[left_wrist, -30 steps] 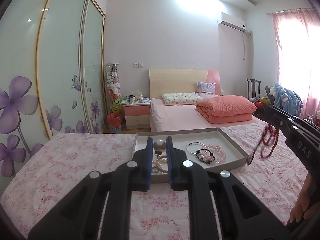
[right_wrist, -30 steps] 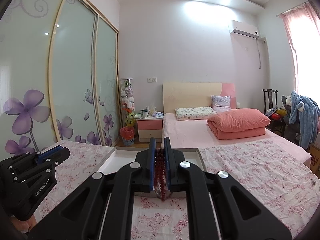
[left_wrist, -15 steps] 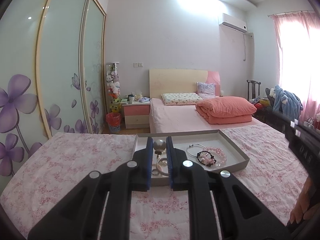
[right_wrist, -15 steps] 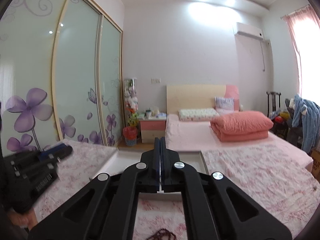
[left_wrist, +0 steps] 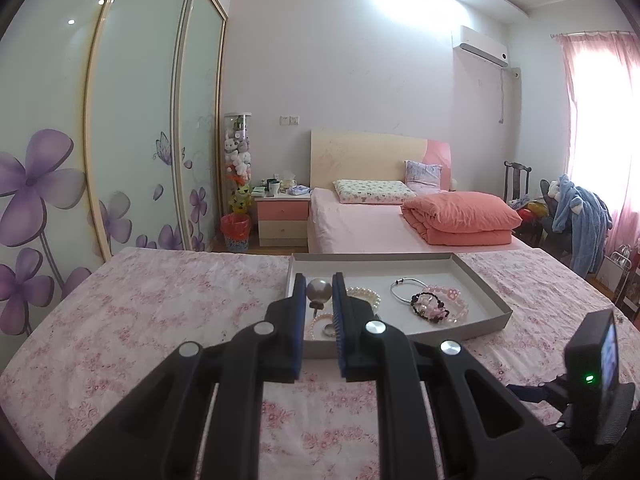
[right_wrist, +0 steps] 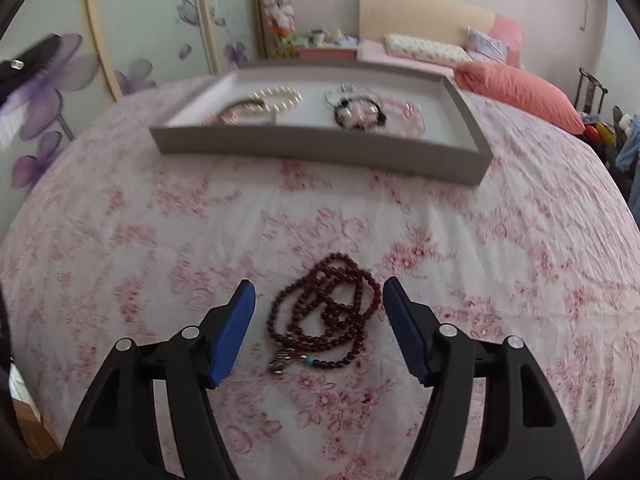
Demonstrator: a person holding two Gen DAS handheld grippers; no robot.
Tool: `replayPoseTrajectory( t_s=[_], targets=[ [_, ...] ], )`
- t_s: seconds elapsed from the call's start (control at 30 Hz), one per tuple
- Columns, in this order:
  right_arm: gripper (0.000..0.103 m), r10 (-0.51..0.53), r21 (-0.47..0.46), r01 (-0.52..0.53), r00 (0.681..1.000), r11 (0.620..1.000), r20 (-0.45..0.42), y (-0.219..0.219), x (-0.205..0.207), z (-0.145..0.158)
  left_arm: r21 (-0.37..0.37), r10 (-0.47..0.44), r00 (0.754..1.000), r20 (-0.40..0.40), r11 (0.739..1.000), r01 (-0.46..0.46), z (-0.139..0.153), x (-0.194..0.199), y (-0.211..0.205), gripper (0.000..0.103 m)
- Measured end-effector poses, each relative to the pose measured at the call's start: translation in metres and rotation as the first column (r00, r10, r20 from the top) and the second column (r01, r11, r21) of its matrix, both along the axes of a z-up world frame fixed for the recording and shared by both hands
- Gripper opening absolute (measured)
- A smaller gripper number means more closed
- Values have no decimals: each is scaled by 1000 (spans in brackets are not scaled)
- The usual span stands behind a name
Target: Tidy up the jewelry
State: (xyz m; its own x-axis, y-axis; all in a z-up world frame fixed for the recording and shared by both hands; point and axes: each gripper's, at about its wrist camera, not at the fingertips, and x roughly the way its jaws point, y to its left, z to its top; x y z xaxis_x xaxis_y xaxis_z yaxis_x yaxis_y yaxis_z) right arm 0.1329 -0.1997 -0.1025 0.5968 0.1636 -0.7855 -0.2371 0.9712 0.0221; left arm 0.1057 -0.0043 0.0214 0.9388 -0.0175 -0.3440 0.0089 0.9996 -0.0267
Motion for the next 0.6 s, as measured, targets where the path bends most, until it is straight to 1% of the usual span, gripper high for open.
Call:
replayPoseTrajectory(
  t_s=[0.07,0.1,0.13,0.23,0.33,0.47,0.53,0.6],
  targets=[
    [17,-1,16,1,1000,1000,2,-4,-3,0,-4,5,1000,-1,1000,-5,-1,1,4,14],
    [13,-5,28,5,1000,1000,-3,-5,-2,1,-7,8,1000,-1,1000,-8,-1,1,4,14],
    [10,-10,38,11,1000,999,-3,-7,-2,1,-9,9,1000,-2,1000,-9,-1,2,5,14],
    [10,-36,64,34,999,997,25,-14,-2,8,-14,3,1000,0,1000,-3,-1,1,6,14],
    [10,-63,110,52,993,993,97,-17,-4,31,-13,-7,1000,2,1000,7,-1,1,3,14],
    [10,-97,173,56,967,983,235,-21,-10,65,-10,-16,1000,8,1000,16,0,5,-1,14],
    [10,-113,212,47,942,976,315,-23,-12,84,-11,-24,1000,10,1000,24,1,8,-4,14],
    [10,-127,231,42,920,972,370,-25,-9,99,-7,-32,999,12,999,32,1,10,-8,14]
  ],
)
